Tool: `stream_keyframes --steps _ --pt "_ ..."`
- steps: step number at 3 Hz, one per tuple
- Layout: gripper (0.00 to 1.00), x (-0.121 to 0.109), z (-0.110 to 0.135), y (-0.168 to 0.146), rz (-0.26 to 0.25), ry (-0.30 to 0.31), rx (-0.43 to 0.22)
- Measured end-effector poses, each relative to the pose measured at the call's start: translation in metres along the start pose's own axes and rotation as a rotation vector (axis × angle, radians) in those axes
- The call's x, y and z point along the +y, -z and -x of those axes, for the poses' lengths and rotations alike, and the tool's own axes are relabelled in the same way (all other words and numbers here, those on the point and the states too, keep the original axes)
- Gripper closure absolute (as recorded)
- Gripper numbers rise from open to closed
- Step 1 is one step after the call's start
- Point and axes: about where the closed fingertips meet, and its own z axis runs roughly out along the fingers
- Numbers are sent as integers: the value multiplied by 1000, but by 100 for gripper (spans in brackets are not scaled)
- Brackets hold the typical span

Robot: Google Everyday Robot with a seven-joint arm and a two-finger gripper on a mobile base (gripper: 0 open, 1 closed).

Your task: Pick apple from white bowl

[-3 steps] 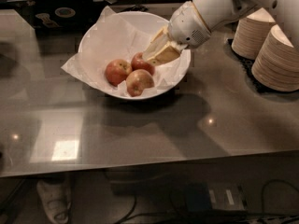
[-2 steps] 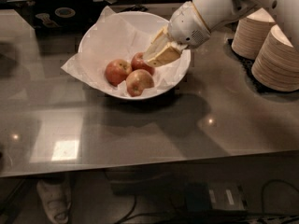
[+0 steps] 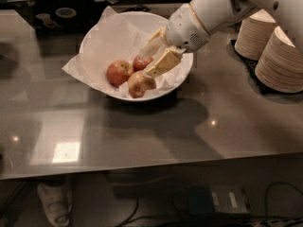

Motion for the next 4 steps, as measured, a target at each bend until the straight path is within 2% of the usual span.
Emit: stream_keyframes --steps 1,2,4 --pt "49 0 2 -2 0 3 -1" --pt "39 0 1 -5 0 -1 2" --pt "39 -5 -16 -18 2 -26 32"
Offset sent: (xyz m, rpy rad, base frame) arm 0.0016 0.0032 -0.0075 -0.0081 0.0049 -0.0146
